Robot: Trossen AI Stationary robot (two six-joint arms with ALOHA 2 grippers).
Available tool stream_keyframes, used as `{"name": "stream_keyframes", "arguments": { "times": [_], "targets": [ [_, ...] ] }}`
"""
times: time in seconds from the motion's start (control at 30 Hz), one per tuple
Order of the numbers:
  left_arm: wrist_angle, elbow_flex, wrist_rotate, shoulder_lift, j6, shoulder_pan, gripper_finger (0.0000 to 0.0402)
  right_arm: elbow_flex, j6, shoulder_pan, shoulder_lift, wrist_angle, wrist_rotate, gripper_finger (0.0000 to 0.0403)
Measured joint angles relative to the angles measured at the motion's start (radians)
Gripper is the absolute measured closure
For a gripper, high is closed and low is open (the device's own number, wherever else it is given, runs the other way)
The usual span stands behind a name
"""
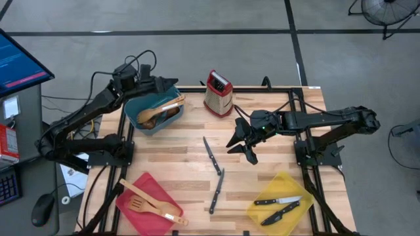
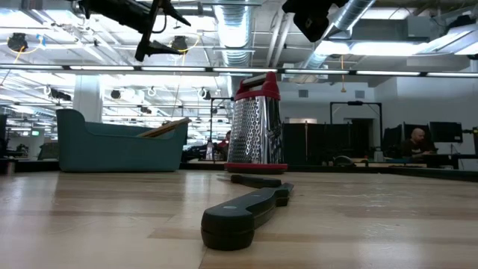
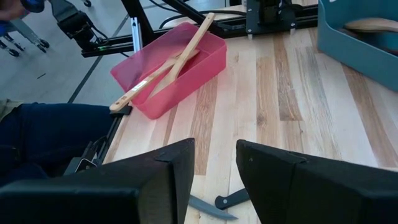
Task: Pick & Place Kitchen Items
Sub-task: Put the black table knife into the yellow bin
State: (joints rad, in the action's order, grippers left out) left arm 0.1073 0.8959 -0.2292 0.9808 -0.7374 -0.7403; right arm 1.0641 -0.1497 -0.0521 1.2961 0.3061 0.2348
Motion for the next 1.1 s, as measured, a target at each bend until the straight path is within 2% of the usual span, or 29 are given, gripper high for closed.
{"name": "stream_keyframes", "arguments": {
  "times": [0.07, 0.13, 0.3, 0.37, 0.43, 0.6, 0.73, 0.87, 1.0, 1.1],
  "targets": [
    [-0.016, 0.0, 0.03, 0.0, 0.0, 0.0, 0.006, 0.0, 0.002, 0.0, 0.0, 0.0, 0.0, 0.0274],
    [-0.015, 0.0, 0.008, 0.001, 0.0, 0.001, 0.006, 0.0, 0.003, 0.0, 0.0, 0.0, 0.0, 0.0274],
    [-0.017, 0.0, -0.278, 0.001, 0.027, 0.049, 0.006, 0.0, 0.003, 0.005, 0.0, 0.001, 0.0, 0.0274],
    [-0.017, 0.0, -0.358, 0.001, 0.027, 0.102, 0.006, 0.0, 0.003, 0.005, 0.0, 0.0, 0.0, 0.0274],
    [-0.017, 0.0, -0.393, 0.001, 0.033, 0.174, 0.006, 0.0, 0.003, 0.005, 0.0, 0.0, 0.0, 0.0274],
    [-0.016, 0.0, -0.406, 0.006, 0.136, 0.406, 0.006, 0.0, 0.002, 0.005, 0.0, -0.001, 0.0, 0.0274],
    [-0.014, 0.0, -0.312, 0.024, 0.329, 0.585, 0.006, 0.0, -0.018, 0.004, 0.0, -0.001, 0.0, 0.0274],
    [-0.014, 0.0, -0.117, 0.068, 0.578, 0.723, 0.006, 0.0, -0.035, 0.002, 0.0, -0.002, 0.0, 0.0274],
    [-0.017, 0.0, 0.058, 0.137, 0.74, 0.79, 0.006, 0.0, -0.059, -0.007, 0.0, -0.002, 0.0, 0.0274],
    [-0.013, -0.001, 0.064, 0.201, 0.758, 0.788, 0.006, 0.0, -0.063, -0.013, 0.0, 0.0, 0.002, 0.0274]
  ]
}}
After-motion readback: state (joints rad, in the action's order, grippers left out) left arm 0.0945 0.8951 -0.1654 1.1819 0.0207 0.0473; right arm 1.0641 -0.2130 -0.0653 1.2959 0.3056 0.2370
